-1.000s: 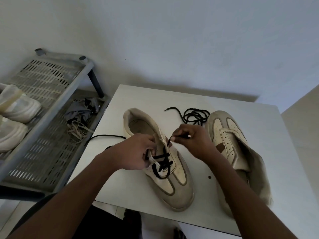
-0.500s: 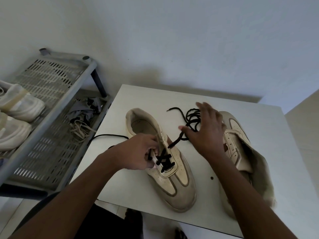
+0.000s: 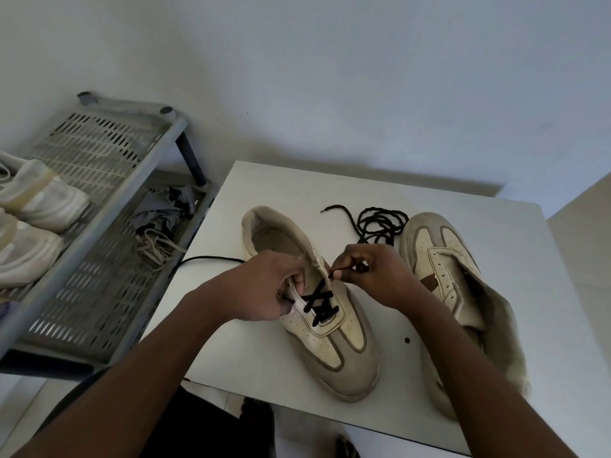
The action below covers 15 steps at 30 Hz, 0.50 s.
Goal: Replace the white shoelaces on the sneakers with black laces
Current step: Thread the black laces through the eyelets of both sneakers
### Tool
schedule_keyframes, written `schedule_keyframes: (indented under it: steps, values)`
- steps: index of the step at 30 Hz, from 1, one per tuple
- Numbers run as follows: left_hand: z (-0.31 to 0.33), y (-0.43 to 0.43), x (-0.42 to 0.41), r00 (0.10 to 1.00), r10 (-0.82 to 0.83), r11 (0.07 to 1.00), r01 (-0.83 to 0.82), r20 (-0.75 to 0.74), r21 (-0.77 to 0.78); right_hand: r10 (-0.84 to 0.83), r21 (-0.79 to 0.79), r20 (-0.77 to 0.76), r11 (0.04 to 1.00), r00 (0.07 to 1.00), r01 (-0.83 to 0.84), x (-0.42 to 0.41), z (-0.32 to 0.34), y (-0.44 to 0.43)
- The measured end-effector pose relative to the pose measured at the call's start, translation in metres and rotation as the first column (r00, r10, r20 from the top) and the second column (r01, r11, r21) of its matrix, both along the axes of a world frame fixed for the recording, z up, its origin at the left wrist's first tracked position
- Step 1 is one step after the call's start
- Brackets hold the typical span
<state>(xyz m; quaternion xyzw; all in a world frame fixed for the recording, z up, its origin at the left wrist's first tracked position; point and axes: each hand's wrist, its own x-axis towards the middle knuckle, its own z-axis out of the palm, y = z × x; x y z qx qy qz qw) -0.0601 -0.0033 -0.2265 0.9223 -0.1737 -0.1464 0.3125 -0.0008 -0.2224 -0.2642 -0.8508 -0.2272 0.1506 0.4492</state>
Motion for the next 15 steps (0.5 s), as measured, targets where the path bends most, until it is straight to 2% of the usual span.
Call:
schedule_keyframes:
  steps: [4, 9, 15]
  values:
    - [0.000, 0.001, 0.000, 1.000, 0.002, 1.000, -0.002, 0.005, -0.013, -0.079, 0.060, -0.156, 0.994, 0.985, 0.089, -0.002, 0.002, 0.004]
    - [-0.007, 0.003, 0.000, 0.999, -0.004, 1.000, 0.005, 0.047, -0.026, -0.126, -0.012, -0.097, 0.992, 0.987, 0.126, -0.001, 0.003, 0.006]
    - [-0.015, 0.000, -0.003, 0.985, -0.054, 0.998, 0.056, 0.161, -0.007, -0.095, -0.011, -0.286, 0.995, 0.954, 0.096, 0.000, 0.012, -0.002]
